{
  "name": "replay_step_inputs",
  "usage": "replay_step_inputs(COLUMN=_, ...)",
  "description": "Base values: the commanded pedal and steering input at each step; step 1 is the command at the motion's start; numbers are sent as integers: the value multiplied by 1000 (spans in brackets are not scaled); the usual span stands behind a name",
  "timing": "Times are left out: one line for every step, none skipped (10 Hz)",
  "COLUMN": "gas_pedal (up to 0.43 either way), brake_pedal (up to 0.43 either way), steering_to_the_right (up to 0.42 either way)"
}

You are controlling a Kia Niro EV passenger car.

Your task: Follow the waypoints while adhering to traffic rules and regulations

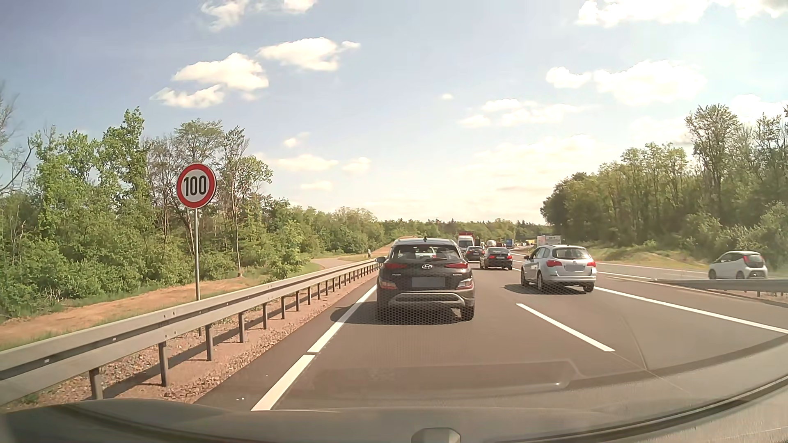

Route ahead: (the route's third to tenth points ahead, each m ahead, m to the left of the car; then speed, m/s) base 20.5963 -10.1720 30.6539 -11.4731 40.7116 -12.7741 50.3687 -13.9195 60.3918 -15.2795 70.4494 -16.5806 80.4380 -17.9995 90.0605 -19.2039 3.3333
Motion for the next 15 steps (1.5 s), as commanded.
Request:
replay_step_inputs(gas_pedal=59, brake_pedal=0, steering_to_the_right=2)
replay_step_inputs(gas_pedal=59, brake_pedal=0, steering_to_the_right=2)
replay_step_inputs(gas_pedal=59, brake_pedal=0, steering_to_the_right=2)
replay_step_inputs(gas_pedal=59, brake_pedal=0, steering_to_the_right=2)
replay_step_inputs(gas_pedal=59, brake_pedal=0, steering_to_the_right=2)
replay_step_inputs(gas_pedal=59, brake_pedal=0, steering_to_the_right=2)
replay_step_inputs(gas_pedal=59, brake_pedal=0, steering_to_the_right=1)
replay_step_inputs(gas_pedal=59, brake_pedal=0, steering_to_the_right=1)
replay_step_inputs(gas_pedal=59, brake_pedal=0, steering_to_the_right=1)
replay_step_inputs(gas_pedal=59, brake_pedal=0, steering_to_the_right=1)
replay_step_inputs(gas_pedal=59, brake_pedal=0, steering_to_the_right=1)
replay_step_inputs(gas_pedal=59, brake_pedal=0, steering_to_the_right=1)
replay_step_inputs(gas_pedal=59, brake_pedal=0, steering_to_the_right=1)
replay_step_inputs(gas_pedal=59, brake_pedal=0, steering_to_the_right=1)
replay_step_inputs(gas_pedal=59, brake_pedal=0, steering_to_the_right=1)
